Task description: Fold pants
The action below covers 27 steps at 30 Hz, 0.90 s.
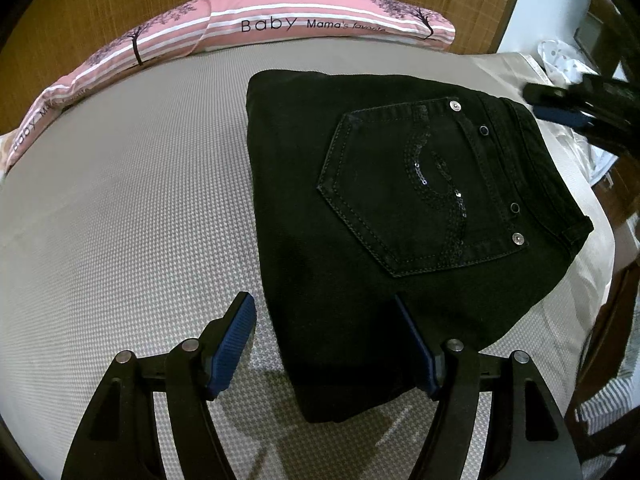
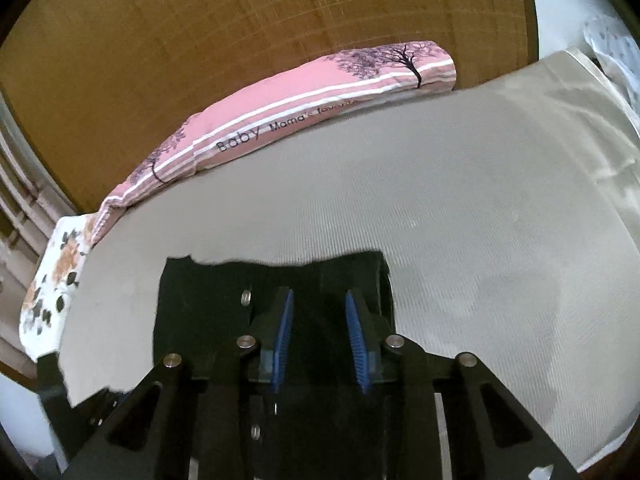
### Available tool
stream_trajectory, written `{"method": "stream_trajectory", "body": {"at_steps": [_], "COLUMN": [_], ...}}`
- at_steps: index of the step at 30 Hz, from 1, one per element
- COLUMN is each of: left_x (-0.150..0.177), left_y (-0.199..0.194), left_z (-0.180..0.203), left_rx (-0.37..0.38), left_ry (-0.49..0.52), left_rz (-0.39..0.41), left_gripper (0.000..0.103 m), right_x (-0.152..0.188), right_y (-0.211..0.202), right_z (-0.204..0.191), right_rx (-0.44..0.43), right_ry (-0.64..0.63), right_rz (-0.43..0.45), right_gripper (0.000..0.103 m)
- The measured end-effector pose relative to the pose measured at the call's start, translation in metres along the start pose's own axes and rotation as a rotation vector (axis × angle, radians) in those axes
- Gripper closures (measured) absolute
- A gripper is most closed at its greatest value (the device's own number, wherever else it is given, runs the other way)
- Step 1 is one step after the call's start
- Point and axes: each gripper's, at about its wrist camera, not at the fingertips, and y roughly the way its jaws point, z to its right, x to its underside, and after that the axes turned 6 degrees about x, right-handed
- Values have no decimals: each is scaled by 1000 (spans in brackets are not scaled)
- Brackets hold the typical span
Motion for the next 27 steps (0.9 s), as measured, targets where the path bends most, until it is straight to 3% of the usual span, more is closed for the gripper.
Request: {"method": "stream_trajectory", "body": {"at_steps": [7, 13, 21, 27], "left_x": [-1, 0, 7, 14], "left_y": [3, 2, -4, -7], "left_z": [-7, -10, -17, -21], "left_rx": [18, 33, 76, 105], "left_ry": [-28, -49, -78, -107], "left_rz": [-6, -10, 3, 14], "left_gripper": [27, 25, 25, 25], "right_x": [2, 15, 66, 87], "right_y": [37, 31, 5, -16], "right_z": [8, 11, 16, 19], "right_rx": [49, 44, 47, 63], "right_ry": [2, 0, -29, -63], "right_rz": [-53, -83, -116, -96], "right_gripper": [84, 85, 84, 81]}}
